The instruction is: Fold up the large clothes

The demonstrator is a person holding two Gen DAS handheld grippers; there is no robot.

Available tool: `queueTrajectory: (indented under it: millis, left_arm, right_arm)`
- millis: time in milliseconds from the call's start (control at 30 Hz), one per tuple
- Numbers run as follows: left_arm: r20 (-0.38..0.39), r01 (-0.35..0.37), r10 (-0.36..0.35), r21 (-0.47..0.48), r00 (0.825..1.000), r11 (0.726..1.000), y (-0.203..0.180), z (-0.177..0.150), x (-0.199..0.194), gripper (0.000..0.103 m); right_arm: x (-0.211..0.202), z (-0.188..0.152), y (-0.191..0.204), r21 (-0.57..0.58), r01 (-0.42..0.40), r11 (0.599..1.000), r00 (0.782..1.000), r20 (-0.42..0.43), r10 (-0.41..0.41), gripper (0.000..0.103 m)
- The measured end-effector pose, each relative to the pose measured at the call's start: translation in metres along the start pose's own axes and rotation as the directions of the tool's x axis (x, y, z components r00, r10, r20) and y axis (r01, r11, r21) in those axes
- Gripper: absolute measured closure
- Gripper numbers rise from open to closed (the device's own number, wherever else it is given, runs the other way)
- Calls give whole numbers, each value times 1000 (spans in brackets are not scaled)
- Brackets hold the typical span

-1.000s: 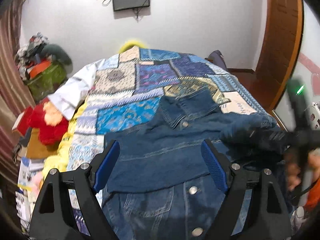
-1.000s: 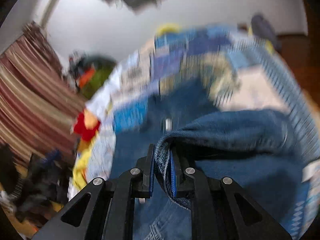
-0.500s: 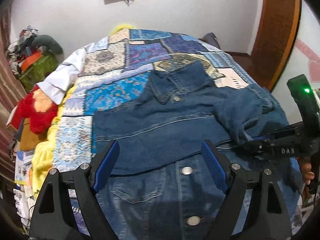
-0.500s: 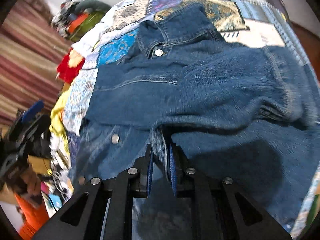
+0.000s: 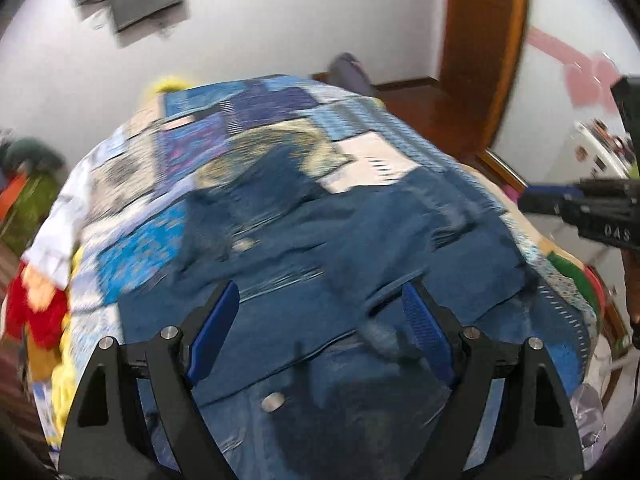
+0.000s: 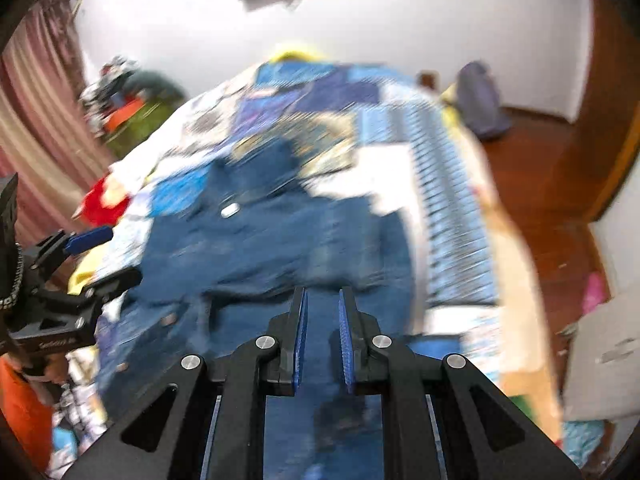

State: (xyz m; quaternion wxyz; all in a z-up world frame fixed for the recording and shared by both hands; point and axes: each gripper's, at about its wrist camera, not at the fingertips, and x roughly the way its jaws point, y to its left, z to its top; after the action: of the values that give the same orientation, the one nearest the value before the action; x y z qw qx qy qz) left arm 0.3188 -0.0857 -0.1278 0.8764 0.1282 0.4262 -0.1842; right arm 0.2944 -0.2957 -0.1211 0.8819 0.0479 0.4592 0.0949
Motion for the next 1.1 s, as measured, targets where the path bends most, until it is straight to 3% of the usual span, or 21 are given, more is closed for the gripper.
queueTrajectory:
  millis: [233,367,467,567,633,667,733,833,1033,1100]
  left_arm:
    - [-124,46,-22,191,992,980,-72,24,76,19]
    - [-183,-5,55,261,982,965,-95,27,120,19]
    - [-158,-38,82,262,984,964,-97,30,133,20]
    - [-90,-55,80,249,993,967,-95,31,127,38]
    - [-42,-138,153,257,987,957,-93,34,120,89]
    - [-19,-179,189,243,982,953,-87,37,115,92]
    - [-10,-143,145,121,989,982,-61,46,97,94]
    - [40,-123,124,-19,991,992,-18,61,68,97]
    - [194,-205,235,-163,952,965,71,83,-11,98]
    - [228,-244,287,-199,930,949,98,81,-31,98]
  right_arm:
    - [12,-12,-43,89,10,996,999,-42,-6,91]
    - [28,-29,-56,138,-18,990,996,-79,29,91]
    - [38,-39,-64,182,-35,983,994,-100,54,91]
    - [42,-45,-70,206,-33,978,992,-113,58,92]
    - [43,-46,-74,214,-28,976,992,-116,54,91]
    - [42,-45,-75,219,-28,975,992,-115,54,91]
    - [42,-42,-77,232,-32,972,993,-108,58,91]
    - [38,-35,-75,242,-55,969,993,-87,78,91]
    - [36,-9,-52,191,-59,980,997,-47,69,91]
    - [39,0,-42,173,-69,983,997,-34,76,91]
